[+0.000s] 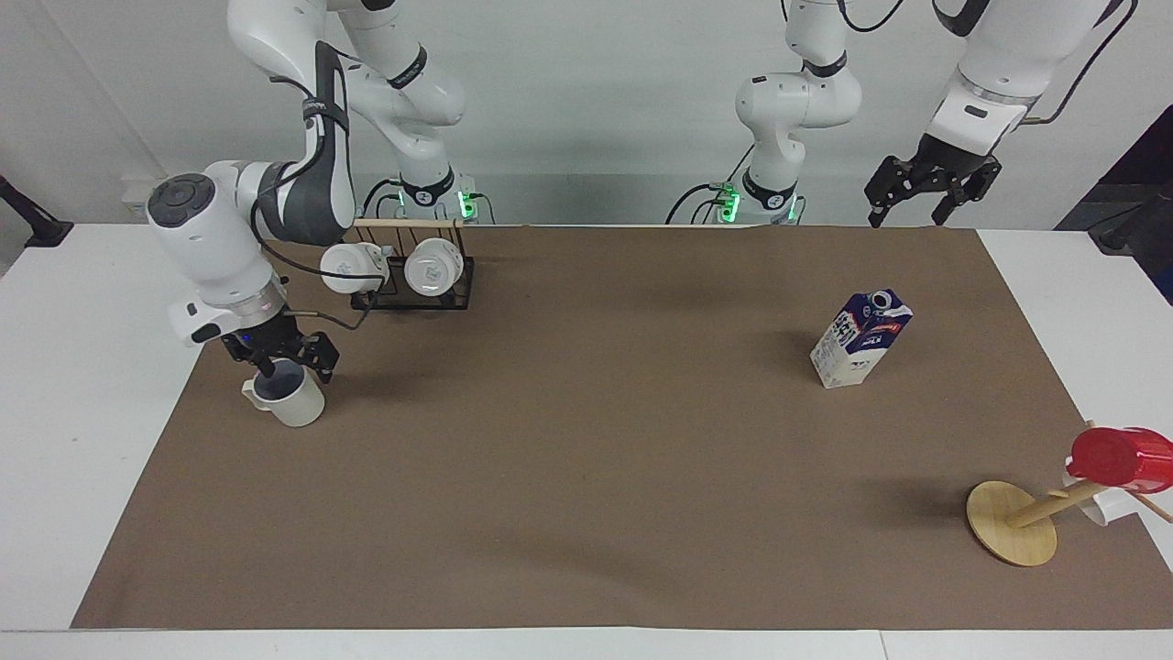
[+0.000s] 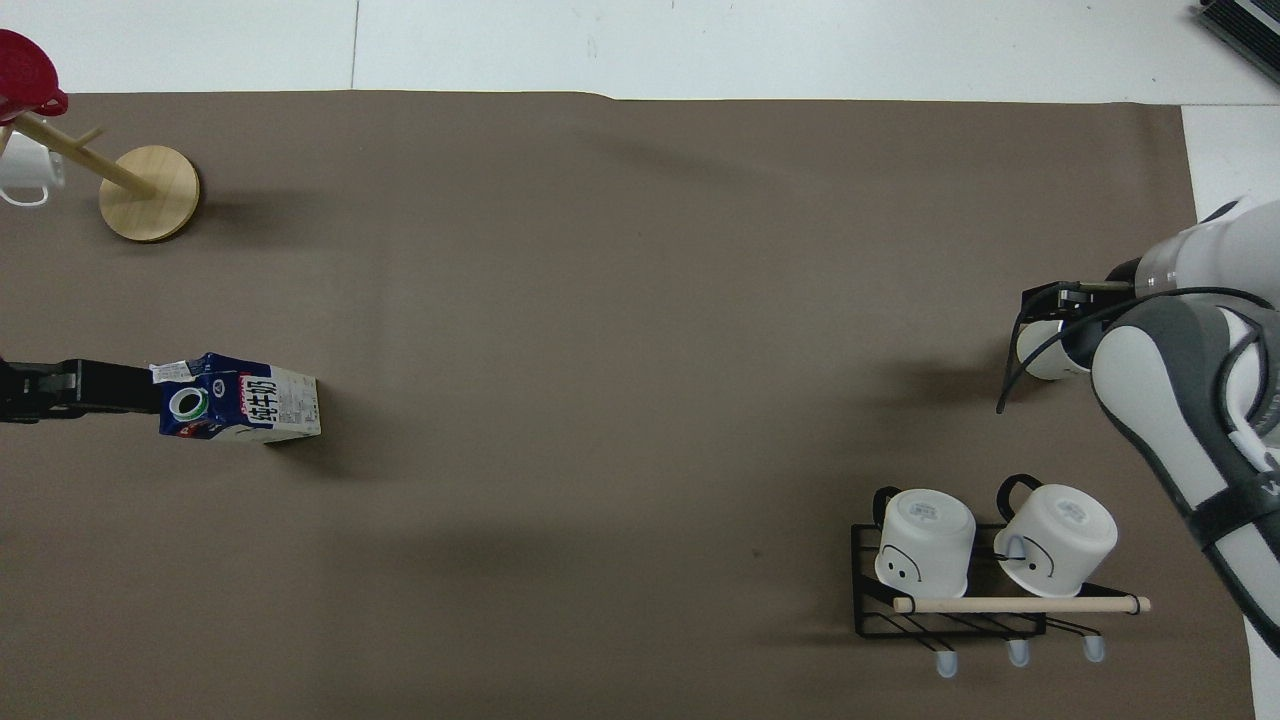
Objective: Place cup and milk on table
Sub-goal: 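Lower the right gripper onto the white cup and grasp it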
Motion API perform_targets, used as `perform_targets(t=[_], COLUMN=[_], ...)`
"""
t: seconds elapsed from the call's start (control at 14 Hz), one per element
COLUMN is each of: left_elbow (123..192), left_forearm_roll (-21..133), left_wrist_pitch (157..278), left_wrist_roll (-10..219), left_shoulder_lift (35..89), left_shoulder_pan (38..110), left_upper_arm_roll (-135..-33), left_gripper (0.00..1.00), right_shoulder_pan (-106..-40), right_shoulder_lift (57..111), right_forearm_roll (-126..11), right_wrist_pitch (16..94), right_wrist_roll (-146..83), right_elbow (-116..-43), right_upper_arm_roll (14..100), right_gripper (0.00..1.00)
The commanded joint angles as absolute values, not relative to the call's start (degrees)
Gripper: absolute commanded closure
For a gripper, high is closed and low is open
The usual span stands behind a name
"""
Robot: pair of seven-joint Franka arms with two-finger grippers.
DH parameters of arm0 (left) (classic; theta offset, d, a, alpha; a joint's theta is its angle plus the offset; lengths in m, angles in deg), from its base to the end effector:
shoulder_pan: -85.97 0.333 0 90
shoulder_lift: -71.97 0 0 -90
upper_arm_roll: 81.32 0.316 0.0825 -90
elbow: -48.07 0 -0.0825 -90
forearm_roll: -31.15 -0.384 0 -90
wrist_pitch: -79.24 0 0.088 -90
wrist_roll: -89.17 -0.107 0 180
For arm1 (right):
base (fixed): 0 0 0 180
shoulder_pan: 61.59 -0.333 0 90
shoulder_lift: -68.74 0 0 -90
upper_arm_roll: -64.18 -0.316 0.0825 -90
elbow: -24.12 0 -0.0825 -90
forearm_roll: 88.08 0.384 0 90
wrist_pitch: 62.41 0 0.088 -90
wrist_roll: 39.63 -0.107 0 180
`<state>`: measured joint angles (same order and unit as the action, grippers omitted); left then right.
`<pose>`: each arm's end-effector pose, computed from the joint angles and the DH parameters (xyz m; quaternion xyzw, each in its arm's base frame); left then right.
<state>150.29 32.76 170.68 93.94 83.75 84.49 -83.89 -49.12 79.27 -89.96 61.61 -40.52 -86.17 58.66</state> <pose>0.4892 -0.0399 0.6332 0.9999 0.0069 0.0079 0.0101 0.5998 -0.0766 0.4013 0.9977 -0.0606 0.0281 0.0066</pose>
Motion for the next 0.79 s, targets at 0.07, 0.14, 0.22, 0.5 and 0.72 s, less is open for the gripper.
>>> perform_targets(t=[0.07,0.14,0.22,0.5,0.72], left_elbow=[148.8,148.8,148.8,148.8,148.8], left_forearm_roll=[31.9,31.9,31.9,31.9,31.9], left_wrist_pitch=[169.2,169.2,169.2,169.2,169.2], left_wrist_roll=[94.0,94.0,94.0,94.0,94.1], left_shoulder_lift=[83.0,83.0,83.0,83.0,83.0], left_shoulder_pan=[84.2,84.2,84.2,84.2,84.2], left_upper_arm_roll=[-83.7,-83.6,-83.6,-83.6,-83.7], left_gripper=[0.00,0.00,0.00,0.00,0.00], right_shoulder_pan=[-48.7,-48.5,-48.3,-47.7,-47.7], right_shoulder_lift=[79.0,79.4,79.6,81.6,81.7], right_forearm_roll=[-89.4,-89.4,-89.5,-89.5,-89.5], right_wrist_pitch=[67.1,67.4,67.7,72.2,71.9], right_wrist_roll=[-39.0,-39.0,-38.9,-38.0,-36.4], right_elbow=[-91.5,-91.6,-91.7,-93.0,-93.0], right_upper_arm_roll=[58.6,58.6,58.6,58.6,58.6], right_gripper=[0.11,0.13,0.17,0.31,0.94])
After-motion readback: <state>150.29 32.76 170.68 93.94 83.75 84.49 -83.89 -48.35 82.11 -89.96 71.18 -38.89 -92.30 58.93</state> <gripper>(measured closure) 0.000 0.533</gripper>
